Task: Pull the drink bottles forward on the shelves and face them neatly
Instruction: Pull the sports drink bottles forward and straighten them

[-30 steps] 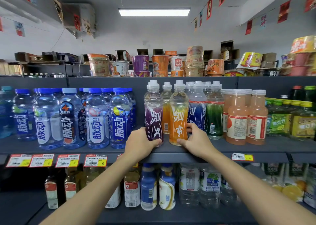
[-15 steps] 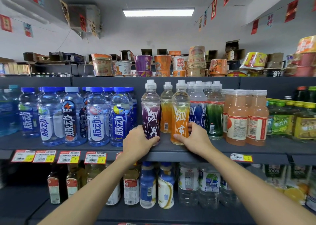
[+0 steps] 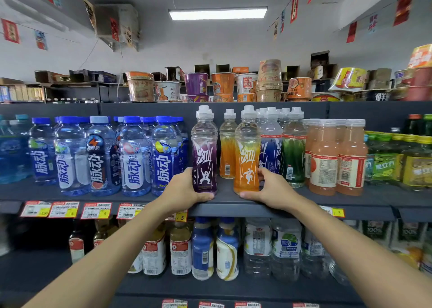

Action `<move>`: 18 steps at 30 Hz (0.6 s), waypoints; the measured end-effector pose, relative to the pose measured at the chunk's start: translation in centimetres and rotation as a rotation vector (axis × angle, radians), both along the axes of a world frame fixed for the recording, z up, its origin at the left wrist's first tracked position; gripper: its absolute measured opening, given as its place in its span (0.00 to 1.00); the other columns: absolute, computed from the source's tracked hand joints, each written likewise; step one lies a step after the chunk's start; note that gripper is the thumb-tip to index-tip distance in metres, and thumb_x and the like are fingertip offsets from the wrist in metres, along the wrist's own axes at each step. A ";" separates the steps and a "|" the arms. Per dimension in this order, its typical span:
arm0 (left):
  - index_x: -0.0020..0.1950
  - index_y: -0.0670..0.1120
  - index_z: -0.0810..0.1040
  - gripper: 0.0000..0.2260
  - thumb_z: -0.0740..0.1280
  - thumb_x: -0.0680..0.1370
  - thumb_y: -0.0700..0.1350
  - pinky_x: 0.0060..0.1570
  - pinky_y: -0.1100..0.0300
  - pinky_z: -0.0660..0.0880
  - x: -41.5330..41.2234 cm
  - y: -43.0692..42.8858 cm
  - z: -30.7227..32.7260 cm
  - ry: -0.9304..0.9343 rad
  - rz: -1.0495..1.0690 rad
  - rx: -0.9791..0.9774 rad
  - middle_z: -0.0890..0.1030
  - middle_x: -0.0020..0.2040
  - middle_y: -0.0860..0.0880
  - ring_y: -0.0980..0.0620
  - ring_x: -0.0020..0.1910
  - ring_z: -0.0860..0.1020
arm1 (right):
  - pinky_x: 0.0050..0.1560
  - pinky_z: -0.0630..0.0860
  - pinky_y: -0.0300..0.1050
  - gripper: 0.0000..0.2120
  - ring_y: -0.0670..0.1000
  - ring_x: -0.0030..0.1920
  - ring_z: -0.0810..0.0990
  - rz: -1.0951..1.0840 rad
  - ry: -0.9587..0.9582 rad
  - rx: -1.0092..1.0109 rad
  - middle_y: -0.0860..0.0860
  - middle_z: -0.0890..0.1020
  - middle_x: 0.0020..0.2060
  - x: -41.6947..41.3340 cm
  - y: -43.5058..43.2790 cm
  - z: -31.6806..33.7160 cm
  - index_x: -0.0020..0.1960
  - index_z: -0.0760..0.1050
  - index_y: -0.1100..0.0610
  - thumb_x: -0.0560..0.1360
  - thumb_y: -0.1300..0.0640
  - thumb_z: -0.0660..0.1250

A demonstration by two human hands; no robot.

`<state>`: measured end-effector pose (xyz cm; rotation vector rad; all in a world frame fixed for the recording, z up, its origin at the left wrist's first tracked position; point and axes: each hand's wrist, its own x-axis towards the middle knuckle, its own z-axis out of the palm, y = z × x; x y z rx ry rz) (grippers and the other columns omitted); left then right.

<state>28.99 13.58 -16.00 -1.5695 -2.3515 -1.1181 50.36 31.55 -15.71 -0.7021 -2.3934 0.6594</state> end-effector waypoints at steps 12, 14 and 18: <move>0.58 0.51 0.72 0.30 0.80 0.65 0.61 0.54 0.55 0.78 0.0 0.2 0.4 0.004 -0.010 -0.018 0.81 0.54 0.53 0.54 0.52 0.79 | 0.58 0.73 0.37 0.39 0.45 0.59 0.79 0.014 -0.044 0.062 0.46 0.80 0.63 1.0 0.0 0.7 0.70 0.70 0.51 0.65 0.41 0.80; 0.59 0.50 0.72 0.31 0.80 0.64 0.62 0.56 0.52 0.78 0.7 0.6 0.7 0.011 -0.013 -0.031 0.81 0.55 0.53 0.53 0.53 0.80 | 0.62 0.74 0.41 0.38 0.46 0.60 0.80 -0.003 -0.068 0.077 0.47 0.81 0.62 1.7 0.3 0.9 0.70 0.70 0.51 0.65 0.40 0.80; 0.60 0.50 0.72 0.32 0.79 0.64 0.63 0.57 0.50 0.78 3.2 2.6 0.9 0.040 -0.021 -0.040 0.82 0.58 0.51 0.50 0.56 0.80 | 0.63 0.76 0.51 0.39 0.48 0.61 0.79 -0.072 -0.124 0.169 0.46 0.80 0.62 3.7 1.3 1.1 0.70 0.70 0.49 0.65 0.33 0.76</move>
